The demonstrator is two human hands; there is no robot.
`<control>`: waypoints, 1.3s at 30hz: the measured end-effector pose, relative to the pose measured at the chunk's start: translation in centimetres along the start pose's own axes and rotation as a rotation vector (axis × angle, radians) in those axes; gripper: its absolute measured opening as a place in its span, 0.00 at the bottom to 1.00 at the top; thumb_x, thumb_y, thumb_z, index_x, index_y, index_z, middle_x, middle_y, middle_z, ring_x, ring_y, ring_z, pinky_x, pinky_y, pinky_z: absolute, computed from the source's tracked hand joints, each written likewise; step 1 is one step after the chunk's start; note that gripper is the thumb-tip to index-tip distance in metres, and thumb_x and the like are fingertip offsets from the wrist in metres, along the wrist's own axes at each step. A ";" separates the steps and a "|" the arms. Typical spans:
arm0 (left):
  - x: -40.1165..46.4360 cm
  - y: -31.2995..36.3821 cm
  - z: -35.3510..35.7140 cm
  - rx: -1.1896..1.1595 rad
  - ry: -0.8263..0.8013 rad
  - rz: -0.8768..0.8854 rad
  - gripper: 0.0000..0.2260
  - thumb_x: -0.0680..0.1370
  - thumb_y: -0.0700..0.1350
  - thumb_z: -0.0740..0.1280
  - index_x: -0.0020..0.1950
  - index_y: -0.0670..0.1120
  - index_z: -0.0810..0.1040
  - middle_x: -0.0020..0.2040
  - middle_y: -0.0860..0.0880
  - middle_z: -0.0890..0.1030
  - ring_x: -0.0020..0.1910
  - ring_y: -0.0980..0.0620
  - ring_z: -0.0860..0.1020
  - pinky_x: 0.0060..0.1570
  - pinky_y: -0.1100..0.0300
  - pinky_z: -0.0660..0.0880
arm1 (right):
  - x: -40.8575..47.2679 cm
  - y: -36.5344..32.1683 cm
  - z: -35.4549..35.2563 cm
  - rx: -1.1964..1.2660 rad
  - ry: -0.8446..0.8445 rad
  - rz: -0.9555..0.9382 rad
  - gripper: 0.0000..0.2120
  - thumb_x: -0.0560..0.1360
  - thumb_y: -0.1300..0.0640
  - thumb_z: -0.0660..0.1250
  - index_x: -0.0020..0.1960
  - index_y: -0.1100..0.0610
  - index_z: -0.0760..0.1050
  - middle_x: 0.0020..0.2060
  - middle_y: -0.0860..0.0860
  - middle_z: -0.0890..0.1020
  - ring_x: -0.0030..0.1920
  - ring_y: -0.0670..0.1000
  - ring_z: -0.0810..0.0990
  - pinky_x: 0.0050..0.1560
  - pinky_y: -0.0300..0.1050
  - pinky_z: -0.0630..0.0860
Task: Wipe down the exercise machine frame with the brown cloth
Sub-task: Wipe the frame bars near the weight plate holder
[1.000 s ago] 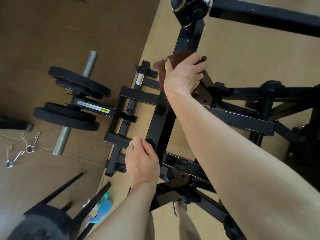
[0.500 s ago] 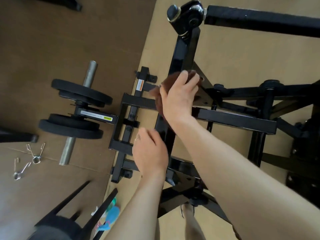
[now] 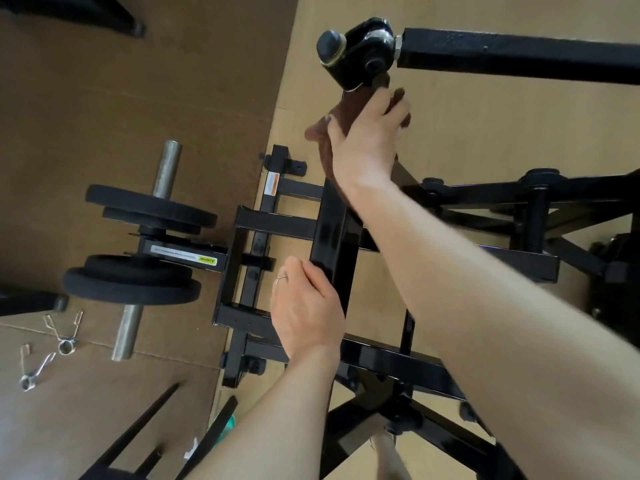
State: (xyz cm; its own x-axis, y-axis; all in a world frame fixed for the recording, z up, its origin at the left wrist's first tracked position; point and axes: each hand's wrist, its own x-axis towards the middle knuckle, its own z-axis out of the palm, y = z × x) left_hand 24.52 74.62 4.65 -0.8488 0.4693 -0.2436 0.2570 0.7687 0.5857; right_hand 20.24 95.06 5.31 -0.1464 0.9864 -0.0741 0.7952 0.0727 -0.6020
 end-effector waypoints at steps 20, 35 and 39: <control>0.1 -0.1 0.2 0.032 0.004 0.000 0.14 0.85 0.51 0.50 0.45 0.50 0.69 0.38 0.54 0.72 0.36 0.56 0.72 0.34 0.58 0.71 | 2.1 -0.1 0.0 0.013 -0.010 -0.023 0.29 0.80 0.47 0.68 0.75 0.58 0.63 0.73 0.61 0.64 0.71 0.61 0.71 0.69 0.53 0.74; 0.1 0.5 0.0 0.078 -0.007 -0.031 0.13 0.86 0.47 0.52 0.46 0.46 0.70 0.42 0.50 0.75 0.41 0.47 0.74 0.41 0.50 0.72 | -10.2 3.2 -0.6 0.061 -0.094 -0.107 0.30 0.79 0.49 0.71 0.73 0.60 0.63 0.72 0.64 0.62 0.68 0.62 0.70 0.63 0.57 0.79; 0.1 0.2 0.3 0.081 0.023 -0.002 0.13 0.86 0.47 0.52 0.47 0.45 0.71 0.41 0.49 0.75 0.41 0.46 0.75 0.41 0.48 0.74 | -6.6 2.6 -0.3 0.062 -0.052 -0.117 0.29 0.78 0.49 0.72 0.72 0.60 0.65 0.71 0.63 0.64 0.69 0.62 0.70 0.66 0.56 0.77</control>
State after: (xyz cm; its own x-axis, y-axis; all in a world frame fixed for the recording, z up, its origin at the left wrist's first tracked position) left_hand 24.66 74.95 4.56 -0.8594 0.4584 -0.2265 0.2909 0.8027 0.5207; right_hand 23.50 88.75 4.47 -0.2676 0.9627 -0.0401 0.7332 0.1764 -0.6568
